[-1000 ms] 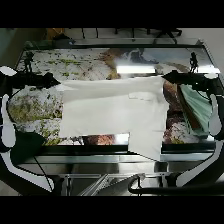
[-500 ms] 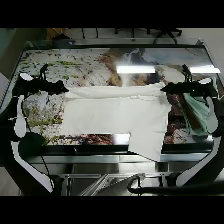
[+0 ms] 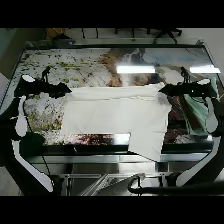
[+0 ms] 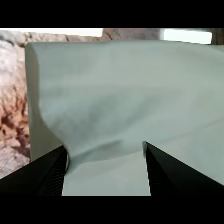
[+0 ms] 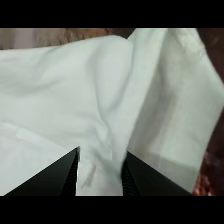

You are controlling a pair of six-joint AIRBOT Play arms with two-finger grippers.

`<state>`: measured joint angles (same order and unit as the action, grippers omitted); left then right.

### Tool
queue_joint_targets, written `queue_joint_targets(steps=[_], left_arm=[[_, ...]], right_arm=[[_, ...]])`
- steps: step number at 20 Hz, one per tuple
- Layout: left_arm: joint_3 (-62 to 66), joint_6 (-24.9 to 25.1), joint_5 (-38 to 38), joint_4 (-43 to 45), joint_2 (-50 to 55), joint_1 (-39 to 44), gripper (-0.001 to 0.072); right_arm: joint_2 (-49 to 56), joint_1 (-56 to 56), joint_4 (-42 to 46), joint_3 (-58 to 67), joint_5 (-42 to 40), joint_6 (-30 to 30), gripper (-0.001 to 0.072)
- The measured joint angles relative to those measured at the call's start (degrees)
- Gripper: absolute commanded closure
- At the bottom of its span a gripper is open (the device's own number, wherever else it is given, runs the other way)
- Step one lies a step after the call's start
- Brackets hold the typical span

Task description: Fold the shirts.

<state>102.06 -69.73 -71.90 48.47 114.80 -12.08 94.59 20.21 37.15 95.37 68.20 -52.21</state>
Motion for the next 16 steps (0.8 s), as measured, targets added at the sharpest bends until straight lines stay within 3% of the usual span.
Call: queue_joint_targets(steps=[3,4,5,7,13,16], left_arm=[[-0.7,-1.9,-5.7,0.5,-3.5,-2.6,0.0195],[-2.0,-2.6,-7.5,1.2,-5.3,-3.5,0.0210],[-4.1,-3.2,-8.9,2.7,-7.1,-4.3,0.0288],[-10.8,-3.8,-10.5,6.5,-11.4,-5.8,0.0291],[-35.1,-2.3,-7.2,12.9,-20.5,-9.5,0.0291],[-42.2,0.4,-5.4,11.0,-21.8,-9.4,0.0291]], right_arm=[[-4.8,2.4,4.8,-0.1,4.1,-4.7,0.0410],[-6.6,3.2,6.5,-0.5,5.7,-6.0,0.0411],[-8.5,4.0,8.1,-1.5,7.5,-7.2,0.0416],[-12.8,5.5,10.1,-5.6,9.8,-8.8,0.0416],[-28.0,12.0,13.2,-26.8,11.7,-11.9,0.0413],[-33.6,15.4,14.2,-36.4,11.4,-13.0,0.0406]])
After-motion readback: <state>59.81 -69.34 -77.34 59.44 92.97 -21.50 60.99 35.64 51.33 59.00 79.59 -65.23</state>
